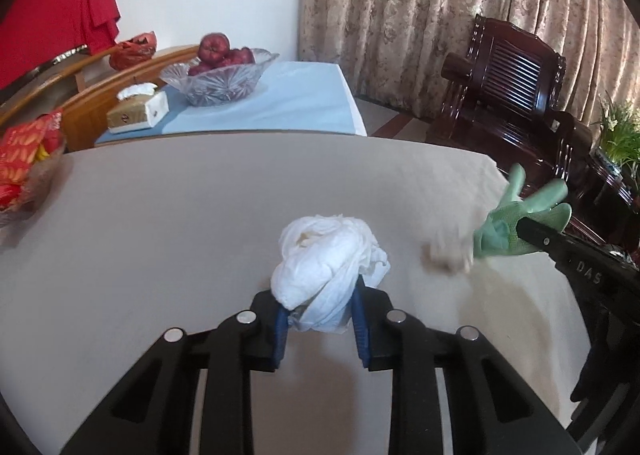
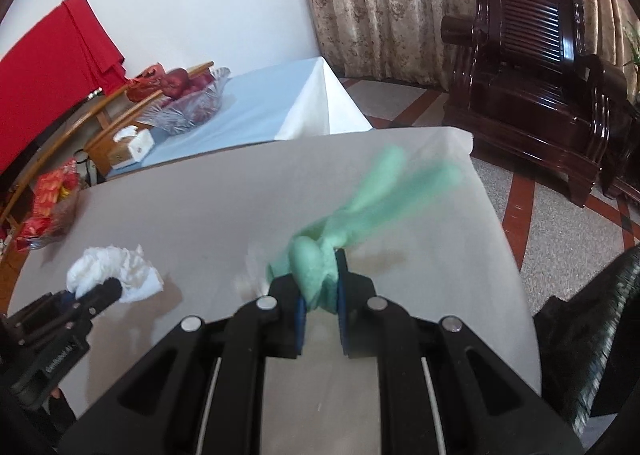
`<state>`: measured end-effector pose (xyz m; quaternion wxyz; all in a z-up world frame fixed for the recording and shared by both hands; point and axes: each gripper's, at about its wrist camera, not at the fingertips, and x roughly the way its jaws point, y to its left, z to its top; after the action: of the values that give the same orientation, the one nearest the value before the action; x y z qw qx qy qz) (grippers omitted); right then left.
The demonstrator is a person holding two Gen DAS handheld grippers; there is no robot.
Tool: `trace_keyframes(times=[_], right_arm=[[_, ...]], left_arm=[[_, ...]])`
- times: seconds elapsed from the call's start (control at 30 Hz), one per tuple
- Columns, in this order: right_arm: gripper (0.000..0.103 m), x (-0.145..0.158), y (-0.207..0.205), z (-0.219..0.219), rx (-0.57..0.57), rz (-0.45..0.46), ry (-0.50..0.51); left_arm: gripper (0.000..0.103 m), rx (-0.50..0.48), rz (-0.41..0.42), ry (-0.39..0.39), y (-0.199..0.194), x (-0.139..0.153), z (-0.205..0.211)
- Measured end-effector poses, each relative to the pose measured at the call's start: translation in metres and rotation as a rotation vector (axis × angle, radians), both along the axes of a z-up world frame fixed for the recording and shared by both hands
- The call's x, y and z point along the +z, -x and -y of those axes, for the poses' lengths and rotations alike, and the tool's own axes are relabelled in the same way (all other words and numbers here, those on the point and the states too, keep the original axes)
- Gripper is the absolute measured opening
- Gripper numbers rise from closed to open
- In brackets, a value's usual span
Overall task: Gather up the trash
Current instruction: 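Carry the tissue and glove over the bin and open both tools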
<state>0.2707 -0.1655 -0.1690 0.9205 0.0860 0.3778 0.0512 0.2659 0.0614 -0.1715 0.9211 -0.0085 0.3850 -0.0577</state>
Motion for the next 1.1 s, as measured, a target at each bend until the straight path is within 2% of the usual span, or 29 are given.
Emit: trace_keyframes(times=[0.3, 0.6, 0.83, 1.1], right_arm=[[0.012, 0.051, 0.067, -0.004, 0.047, 0.049, 0.021], [0.012, 0.095, 0.136, 0.009, 0.038, 0.094, 0.020], [0.012, 0.121, 0.181, 0.026, 0.018, 0.136, 0.041], [0.012, 0.133, 0.222, 0.051, -0.019, 0.154, 0.059]], left_arm=[[0.027, 0.007, 0.034, 0.013, 0.063, 0.040, 0.008], [0.027, -0.022, 0.050, 0.036, 0.115, 0.066, 0.020], [0.027, -0.065, 0.091, 0.038, 0.151, 0.089, 0.041], [0.027, -0.113, 0.118, 0.041, 0.177, 0.105, 0.075]])
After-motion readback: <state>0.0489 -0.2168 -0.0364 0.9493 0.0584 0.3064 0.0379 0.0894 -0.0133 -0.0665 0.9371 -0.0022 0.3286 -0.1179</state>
